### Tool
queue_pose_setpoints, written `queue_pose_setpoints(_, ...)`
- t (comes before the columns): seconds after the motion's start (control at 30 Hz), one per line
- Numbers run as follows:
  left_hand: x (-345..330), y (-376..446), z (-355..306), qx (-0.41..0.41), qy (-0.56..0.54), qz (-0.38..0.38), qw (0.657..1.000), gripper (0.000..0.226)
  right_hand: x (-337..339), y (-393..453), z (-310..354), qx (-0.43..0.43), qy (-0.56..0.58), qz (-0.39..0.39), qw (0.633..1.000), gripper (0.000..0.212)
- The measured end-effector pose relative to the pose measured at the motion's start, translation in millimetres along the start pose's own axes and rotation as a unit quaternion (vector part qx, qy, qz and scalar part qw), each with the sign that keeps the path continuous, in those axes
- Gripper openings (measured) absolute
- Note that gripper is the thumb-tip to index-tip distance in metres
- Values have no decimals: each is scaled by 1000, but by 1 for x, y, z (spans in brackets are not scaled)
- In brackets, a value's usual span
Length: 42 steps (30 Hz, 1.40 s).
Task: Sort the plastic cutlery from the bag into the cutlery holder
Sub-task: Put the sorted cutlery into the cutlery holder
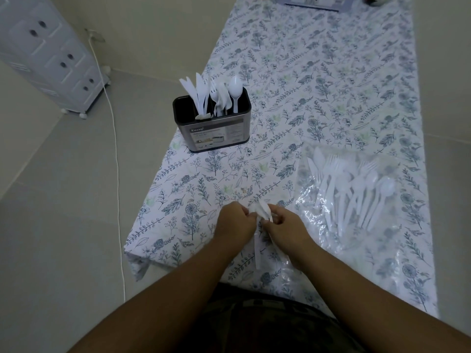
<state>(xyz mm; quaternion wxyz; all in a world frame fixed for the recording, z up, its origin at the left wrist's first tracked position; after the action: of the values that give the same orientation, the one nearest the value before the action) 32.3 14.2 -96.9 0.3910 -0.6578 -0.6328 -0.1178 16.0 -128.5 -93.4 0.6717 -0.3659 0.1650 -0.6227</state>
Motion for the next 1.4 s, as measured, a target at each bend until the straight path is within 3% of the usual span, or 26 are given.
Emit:
queue_pose_setpoints(0.13, 0, 2, 2, 45, -86, 7, 995, 15, -9, 2, 1, 22, -62, 5, 998, 25)
queue_pose_setpoints(0.3, -13, -6, 7, 112, -283, 31, 952, 13, -13, 9, 3, 16, -101, 8, 995, 35)
queue_pose_setpoints(0.47, -12, -11, 2, 103, -348, 8, 932, 16, -1, 6, 5, -3, -32, 8, 999, 34)
queue_pose_setpoints(0.73, 8, -6, -10, 13, -369, 16, 929, 18, 11, 11, 10, -3, 101, 6, 995, 32)
queue_pose_setpoints(0.9, 37, 6, -30, -63, -363, 5, 930, 17, 14, 8, 38, 49, 164, 18, 985, 35)
queue_pose_setpoints(1.03, 81, 26, -68, -159, -317, -53, 933, 19, 24, 5, 99, 130, 181, 1, 975, 33)
queue_pose_setpoints(1.17, 141, 53, -122, -248, -309, -112, 911, 18, 36, 5, 184, 226, 209, -9, 951, 30)
queue_pose_setpoints(1.4, 214, 105, -176, -318, -276, -185, 888, 16, 43, 21, 297, 332, 199, -20, 922, 22)
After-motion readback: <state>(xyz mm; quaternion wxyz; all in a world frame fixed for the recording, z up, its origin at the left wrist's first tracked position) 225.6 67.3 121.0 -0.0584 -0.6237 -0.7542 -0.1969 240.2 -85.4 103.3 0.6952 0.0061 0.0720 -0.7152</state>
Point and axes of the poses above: each hand's wrist, its own y-axis towards the middle knuckle, its own x-axis out of the back of the hand, z = x × y, the point moved 4 cm from there along y, towards the middle knuckle, and after that the axes turned 9 degrees about -x, right-handed, at the moved point
